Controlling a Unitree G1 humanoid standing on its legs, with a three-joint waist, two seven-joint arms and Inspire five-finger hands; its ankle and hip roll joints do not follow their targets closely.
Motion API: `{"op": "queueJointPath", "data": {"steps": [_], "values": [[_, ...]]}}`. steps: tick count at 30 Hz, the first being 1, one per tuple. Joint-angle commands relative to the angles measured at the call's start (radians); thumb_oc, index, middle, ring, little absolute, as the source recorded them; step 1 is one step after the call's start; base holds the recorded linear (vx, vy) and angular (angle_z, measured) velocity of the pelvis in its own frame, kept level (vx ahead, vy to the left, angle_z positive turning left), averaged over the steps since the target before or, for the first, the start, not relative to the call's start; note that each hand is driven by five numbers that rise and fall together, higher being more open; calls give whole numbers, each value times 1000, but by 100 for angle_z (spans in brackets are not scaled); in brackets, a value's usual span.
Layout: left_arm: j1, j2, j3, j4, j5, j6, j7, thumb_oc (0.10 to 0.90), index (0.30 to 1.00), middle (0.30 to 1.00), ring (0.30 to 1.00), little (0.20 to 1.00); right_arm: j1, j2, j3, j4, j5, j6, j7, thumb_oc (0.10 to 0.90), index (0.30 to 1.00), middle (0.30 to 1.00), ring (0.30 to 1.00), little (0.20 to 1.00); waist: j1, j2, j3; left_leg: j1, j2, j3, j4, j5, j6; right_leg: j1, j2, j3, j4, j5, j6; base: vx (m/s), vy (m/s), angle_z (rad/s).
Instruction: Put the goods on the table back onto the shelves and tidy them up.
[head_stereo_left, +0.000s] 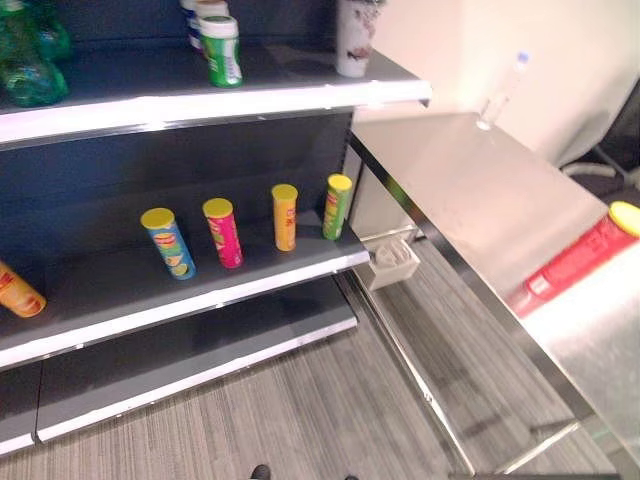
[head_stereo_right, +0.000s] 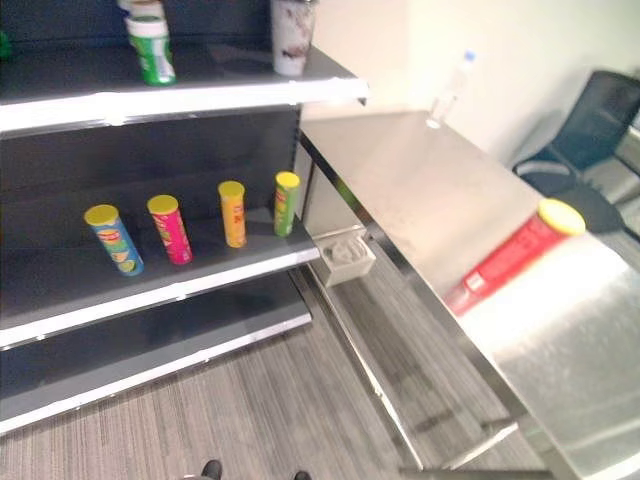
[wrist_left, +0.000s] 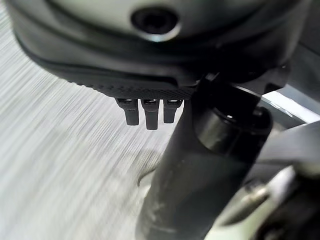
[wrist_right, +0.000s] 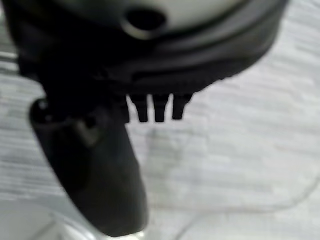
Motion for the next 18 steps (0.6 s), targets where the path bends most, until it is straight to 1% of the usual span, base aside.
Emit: {"op": "queueJointPath", "data": {"steps": [1,4,5,6,7,8,9,10,11,12,13,14,15,16,18], "values": [[-147,-62,-59,-62,26,-92,-24,800,900,900,900,900,-52,-41,-21,27,65,4,-13,800,900,900,900,900,-23,37,-55,4,14,20,57,-106,10,-180,95,60,34,77,72,-161,271,-120],[-181,-62,-99,-83,34,-100,-37,800,900,900,900,900,-65,-38,-17,30,49,10,-23,800,900,900,900,900,-47,24,-34,8,3,85,-35,-82,32,-266,85,99,13,128,114,-245,274,-121],[-192,-62,-102,-81,22,-102,-37,800,900,900,900,900,-75,-40,-18,35,47,17,-22,800,900,900,900,900,-58,25,-11,3,4,108,-47,-79,39,-306,87,97,16,147,128,-385,170,-110],[-204,-60,-100,-74,9,-104,-36,800,900,900,900,900,-89,-38,-23,40,54,20,-18,800,900,900,900,900,-62,21,4,-10,4,135,-58,-66,43,-352,82,68,21,164,131,-442,151,-102],[-210,-60,-92,-63,-5,-104,-33,800,900,900,900,900,-94,-37,-30,49,65,21,-13,800,900,900,900,900,-58,32,19,-19,15,168,-64,-57,41,-372,68,-18,25,137,114,-419,140,-121],[-204,-60,-80,-53,-16,-103,-31,800,900,900,900,900,-95,-39,-36,53,76,19,-12,800,900,900,900,900,-51,42,24,-29,21,197,-76,-37,38,-381,41,-129,41,110,94,-380,166,-167],[-193,-63,-70,-46,-22,-102,-31,800,900,900,900,900,-87,-40,-42,55,84,17,-11,800,900,900,900,900,-45,46,24,-36,20,230,-97,-13,38,-376,15,-215,64,88,81,-335,141,-178],[-180,-65,-63,-41,-24,-101,-33,800,900,900,900,900,-78,-42,-51,56,90,14,-10,800,900,900,900,900,-34,52,22,-33,23,261,-114,2,38,-363,2,-259,95,70,74,-393,134,-182],[-152,-72,-51,-27,-21,-100,-41,800,900,900,900,900,-61,-49,-78,66,101,10,-11,800,900,900,900,900,-4,68,18,-32,31,313,-130,12,43,-318,-29,-314,158,29,63,-277,79,-116],[-153,-72,-50,-27,-20,-100,-41,800,900,900,900,900,-62,-49,-78,66,101,10,-11,800,900,900,900,900,-4,66,16,-35,30,313,-130,14,43,-321,-30,-313,156,32,63,-325,62,-118],[-129,-77,-36,-17,-9,-99,-47,800,900,900,900,900,-45,-54,-100,79,110,8,-5,800,900,900,900,900,18,87,3,-34,46,361,-128,22,46,-266,-72,-344,222,-5,54,-169,32,-92],[-120,-77,-25,-17,-10,-97,-50,800,900,900,900,900,-35,-54,-105,83,112,8,-1,800,900,900,900,900,28,94,-10,-30,51,378,-128,23,46,-241,-86,-346,242,-14,51,-183,9,-96],[-115,-74,-10,-17,-13,-96,-50,800,900,900,900,900,-26,-53,-110,85,111,7,-1,800,900,900,900,900,37,97,-22,-24,53,388,-129,25,46,-213,-91,-338,248,-19,55,-42,-14,-80],[-115,-74,-10,-17,-13,-96,-50,800,900,900,900,900,-26,-52,-110,85,111,7,-1,800,900,900,900,900,38,97,-25,-28,54,390,-129,27,46,-216,-90,-336,244,-15,54,-22,-59,-77],[-102,-68,17,-23,-26,-96,-50,800,900,900,900,900,-10,-48,-111,83,104,7,1,800,900,900,900,900,53,93,-46,-12,55,404,-132,24,43,-166,-87,-325,212,-13,63,-17,-167,-39]]}}
